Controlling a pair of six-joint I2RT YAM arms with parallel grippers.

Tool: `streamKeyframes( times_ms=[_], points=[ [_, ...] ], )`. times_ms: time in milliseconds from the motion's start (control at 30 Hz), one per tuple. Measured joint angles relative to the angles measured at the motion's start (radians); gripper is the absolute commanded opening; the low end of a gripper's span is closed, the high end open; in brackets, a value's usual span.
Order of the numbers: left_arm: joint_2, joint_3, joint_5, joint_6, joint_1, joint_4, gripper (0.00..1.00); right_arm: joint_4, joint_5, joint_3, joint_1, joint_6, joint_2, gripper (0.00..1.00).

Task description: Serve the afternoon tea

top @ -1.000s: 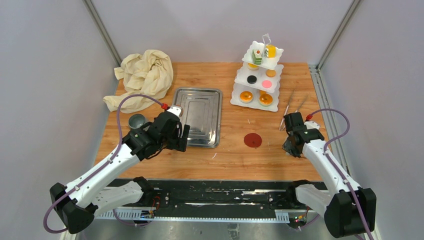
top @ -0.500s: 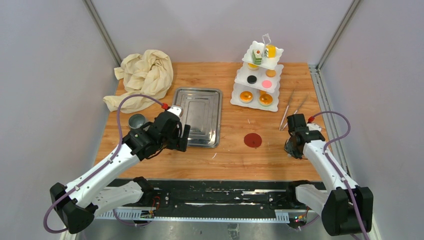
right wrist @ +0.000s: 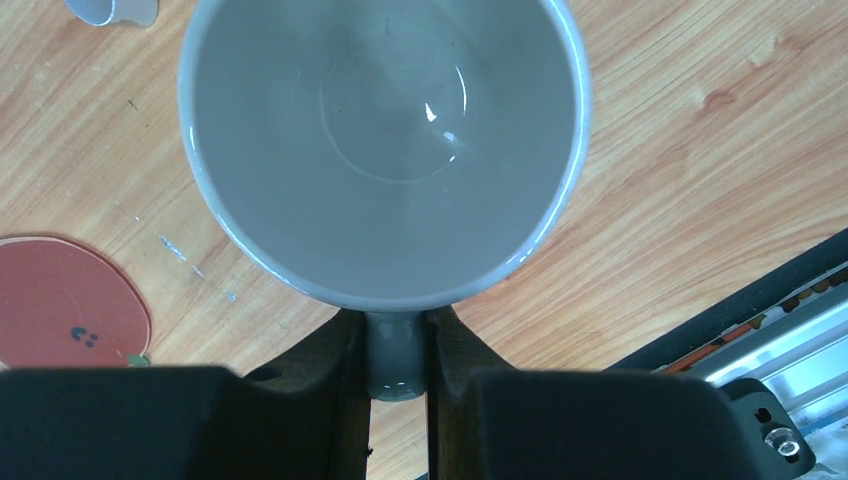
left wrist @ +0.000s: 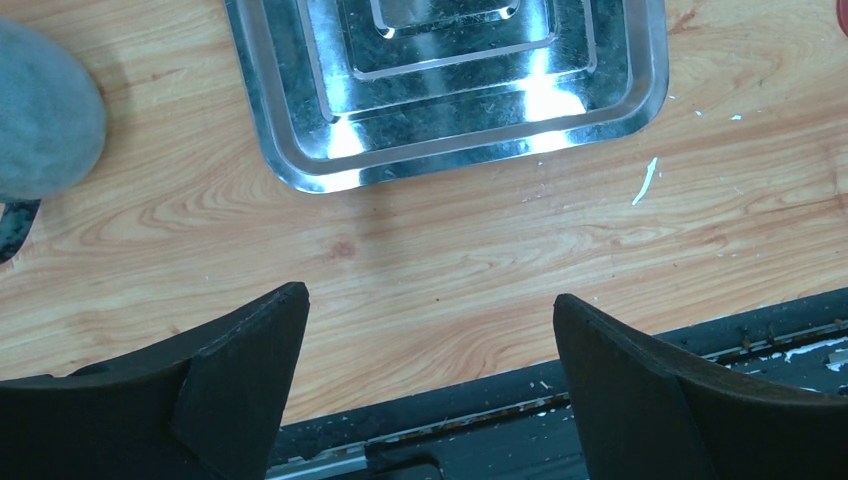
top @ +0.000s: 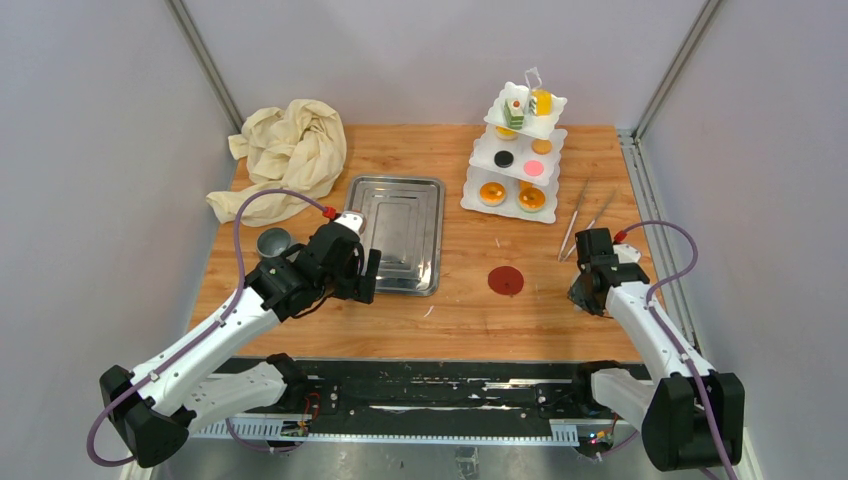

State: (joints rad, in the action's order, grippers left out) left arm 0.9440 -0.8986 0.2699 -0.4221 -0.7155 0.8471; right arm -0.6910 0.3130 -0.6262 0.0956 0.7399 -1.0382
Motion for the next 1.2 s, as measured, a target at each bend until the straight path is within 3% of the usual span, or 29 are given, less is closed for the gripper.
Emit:
streamKeyframes(
  times_ms=[33,133,400,800,933,1200],
  points=[
    [0.000,0.000,0.000,0.000,0.000,0.000,0.97,0.002,-0.001,0.000,0.000,-0.001,0.000,0.31],
    [0.000,0.000,0.000,-0.001,0.000,0.000,0.97,0.010,-0.008,0.000,0.000,-0.006,0.001,0.45],
    [0.000,0.000,-0.002,-0.002,0.000,0.000,0.98,0.006,-0.019,-0.010,0.000,-0.032,0.049,0.62],
    [0.001,0.000,0.049,-0.039,0.001,0.007,0.99,-0.108,-0.054,-0.270,0.000,-0.163,0.188,0.67],
    [0.037,-0.026,0.100,-0.042,0.022,0.032,0.98,-0.113,-0.137,-0.352,0.010,-0.238,0.196,0.70],
    [0.056,-0.035,0.159,-0.067,0.258,0.035,0.98,-0.102,-0.241,-0.375,0.124,-0.303,0.135,0.71]
  ],
)
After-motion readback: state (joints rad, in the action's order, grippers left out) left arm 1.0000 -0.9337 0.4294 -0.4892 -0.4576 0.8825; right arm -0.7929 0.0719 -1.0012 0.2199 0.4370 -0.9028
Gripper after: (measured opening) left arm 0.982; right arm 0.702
